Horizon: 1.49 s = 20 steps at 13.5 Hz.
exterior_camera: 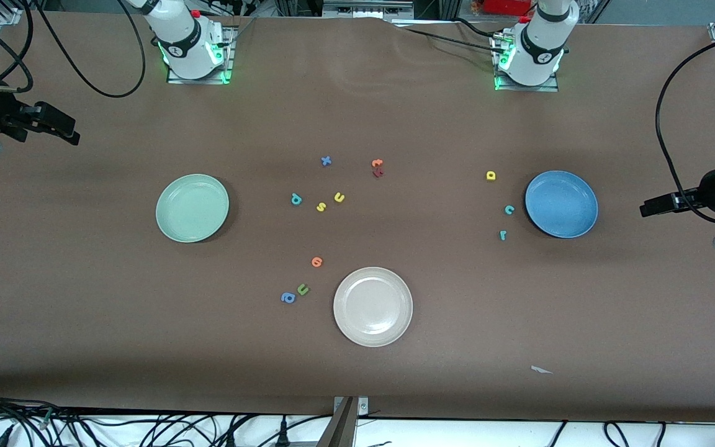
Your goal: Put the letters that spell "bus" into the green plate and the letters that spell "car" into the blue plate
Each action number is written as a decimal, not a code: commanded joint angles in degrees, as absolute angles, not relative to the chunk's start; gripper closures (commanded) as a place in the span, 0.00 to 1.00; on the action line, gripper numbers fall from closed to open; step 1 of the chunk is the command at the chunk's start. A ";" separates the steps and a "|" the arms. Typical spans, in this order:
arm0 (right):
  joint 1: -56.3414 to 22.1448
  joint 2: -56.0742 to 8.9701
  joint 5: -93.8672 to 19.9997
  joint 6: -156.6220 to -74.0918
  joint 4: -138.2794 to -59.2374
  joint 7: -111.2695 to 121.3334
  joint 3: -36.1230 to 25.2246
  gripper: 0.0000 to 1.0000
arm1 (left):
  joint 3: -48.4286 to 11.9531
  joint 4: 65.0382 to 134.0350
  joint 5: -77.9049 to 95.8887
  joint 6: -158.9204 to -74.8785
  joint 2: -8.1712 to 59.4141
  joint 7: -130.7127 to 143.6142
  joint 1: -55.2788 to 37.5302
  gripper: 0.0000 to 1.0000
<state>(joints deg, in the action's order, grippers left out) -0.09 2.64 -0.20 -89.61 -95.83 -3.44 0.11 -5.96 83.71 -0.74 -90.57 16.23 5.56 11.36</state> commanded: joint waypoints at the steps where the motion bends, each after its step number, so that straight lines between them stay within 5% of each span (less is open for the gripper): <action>1: 0.62 2.81 0.09 -88.68 -95.19 -2.55 0.79 0.00 | -6.33 85.78 0.44 -89.91 14.85 6.50 11.60 0.00; 11: -3.94 1.32 0.00 -92.10 -96.94 -9.47 0.97 0.00 | -14.14 104.48 0.44 -100.79 14.77 14.58 10.37 0.00; 20: -18.01 -8.33 0.09 -109.77 -105.47 -30.84 1.05 0.00 | -19.33 131.37 5.89 -132.68 13.01 20.38 10.11 0.01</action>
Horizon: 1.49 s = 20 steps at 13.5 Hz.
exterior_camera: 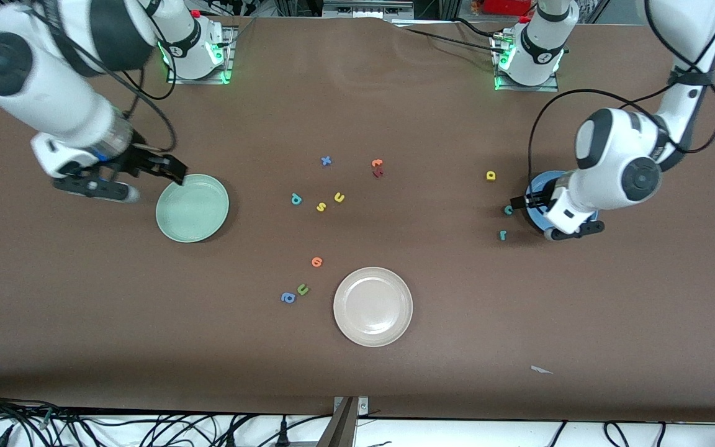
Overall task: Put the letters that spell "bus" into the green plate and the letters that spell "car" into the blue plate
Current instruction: 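Grasp teal p with the right gripper while the left gripper grasps yellow o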
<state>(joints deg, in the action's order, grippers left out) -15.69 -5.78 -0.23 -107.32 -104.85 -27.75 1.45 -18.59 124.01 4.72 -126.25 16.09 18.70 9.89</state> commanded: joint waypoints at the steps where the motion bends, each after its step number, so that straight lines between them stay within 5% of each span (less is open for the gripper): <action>1: -19.50 -10.87 0.09 -110.73 -105.47 -30.85 1.05 0.00 | -20.03 133.05 5.80 -134.63 13.18 21.17 10.11 0.01; 4: -24.78 -13.18 0.26 -114.67 -108.61 -33.55 1.14 0.00 | -20.57 138.06 5.80 -138.68 14.06 22.67 10.02 0.01; 6: -24.87 -12.22 0.35 -124.49 -115.71 -36.38 2.19 0.02 | -20.57 140.18 5.80 -141.58 15.72 24.51 7.92 0.04; 9: -25.13 -13.70 0.35 -133.40 -121.19 -37.79 3.86 0.32 | -20.57 140.01 5.89 -141.77 17.67 27.24 6.24 0.14; 10: -25.48 -14.84 0.26 -134.55 -121.38 -37.79 5.09 0.34 | -20.57 140.10 5.89 -141.77 17.67 27.59 6.24 0.15; 16: -29.00 -20.99 0.26 -142.63 -121.64 -39.02 6.24 0.34 | -20.65 140.10 5.80 -141.77 18.28 27.77 5.63 0.40; 20: -29.44 -26.09 0.26 -150.89 -121.64 -38.94 6.24 0.34 | -20.65 140.10 5.89 -141.86 18.72 27.77 5.45 0.44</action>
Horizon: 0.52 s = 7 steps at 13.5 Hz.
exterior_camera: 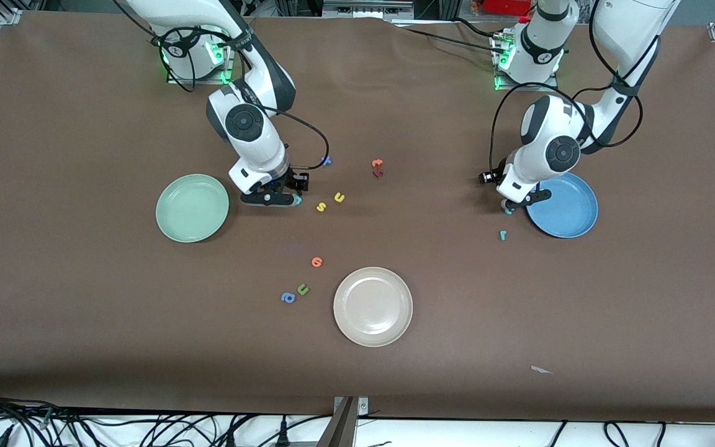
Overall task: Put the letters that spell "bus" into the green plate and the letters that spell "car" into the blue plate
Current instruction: 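Grasp teal p with the right gripper while the left gripper grasps yellow o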
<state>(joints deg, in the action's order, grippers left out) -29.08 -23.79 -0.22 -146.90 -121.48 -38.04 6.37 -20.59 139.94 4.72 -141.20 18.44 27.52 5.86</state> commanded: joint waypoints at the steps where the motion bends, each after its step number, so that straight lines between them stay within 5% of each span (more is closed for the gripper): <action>1: -29.62 -26.80 0.35 -151.95 -121.55 -38.94 6.24 0.34 | -20.65 140.10 5.89 -141.77 18.81 27.77 5.45 0.46; 7: -30.32 -28.30 0.35 -153.28 -121.55 -38.94 6.24 0.42 | -21.09 139.92 5.89 -141.77 18.90 27.86 5.45 0.51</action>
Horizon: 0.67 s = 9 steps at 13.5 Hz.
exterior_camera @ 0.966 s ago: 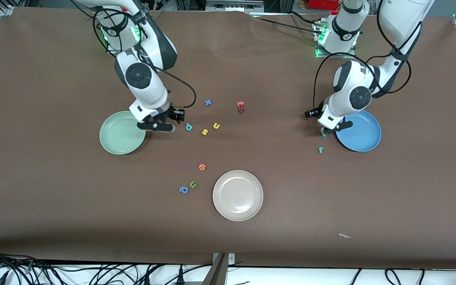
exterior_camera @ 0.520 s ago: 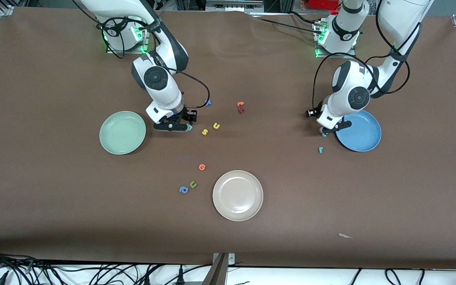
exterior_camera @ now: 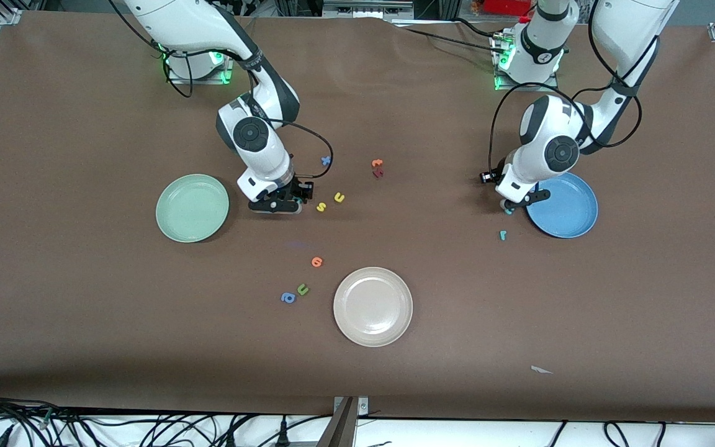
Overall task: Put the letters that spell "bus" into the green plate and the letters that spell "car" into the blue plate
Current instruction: 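Grasp teal p with the right gripper while the left gripper grasps yellow o, then drop p on green plate with the right gripper while the left gripper drops o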
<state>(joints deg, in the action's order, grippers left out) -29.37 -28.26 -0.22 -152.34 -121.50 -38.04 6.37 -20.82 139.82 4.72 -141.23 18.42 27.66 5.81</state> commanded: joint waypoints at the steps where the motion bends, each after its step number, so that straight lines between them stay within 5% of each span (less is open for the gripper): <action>1: -30.50 -28.39 0.35 -153.28 -121.55 -38.94 6.24 0.42 | -21.09 139.83 5.98 -141.77 18.90 27.86 5.45 0.55; 5: -30.50 -28.92 0.35 -153.28 -121.46 -38.94 6.07 0.43 | -21.09 139.75 5.89 -141.77 19.16 27.69 5.45 0.80; 7: -30.50 -29.36 0.35 -153.28 -121.38 -38.85 6.06 0.47 | -21.09 139.66 5.89 -141.68 19.16 27.34 5.45 0.83; 9: -30.50 -29.36 0.44 -153.28 -121.29 -38.76 6.06 0.64 | -21.09 139.40 5.89 -141.33 18.73 26.98 5.54 0.83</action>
<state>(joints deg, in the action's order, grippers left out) -30.06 -28.86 -0.22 -152.39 -121.47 -38.04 6.29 -21.23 139.56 4.72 -141.21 18.35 27.73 5.75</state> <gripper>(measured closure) 0.511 0.714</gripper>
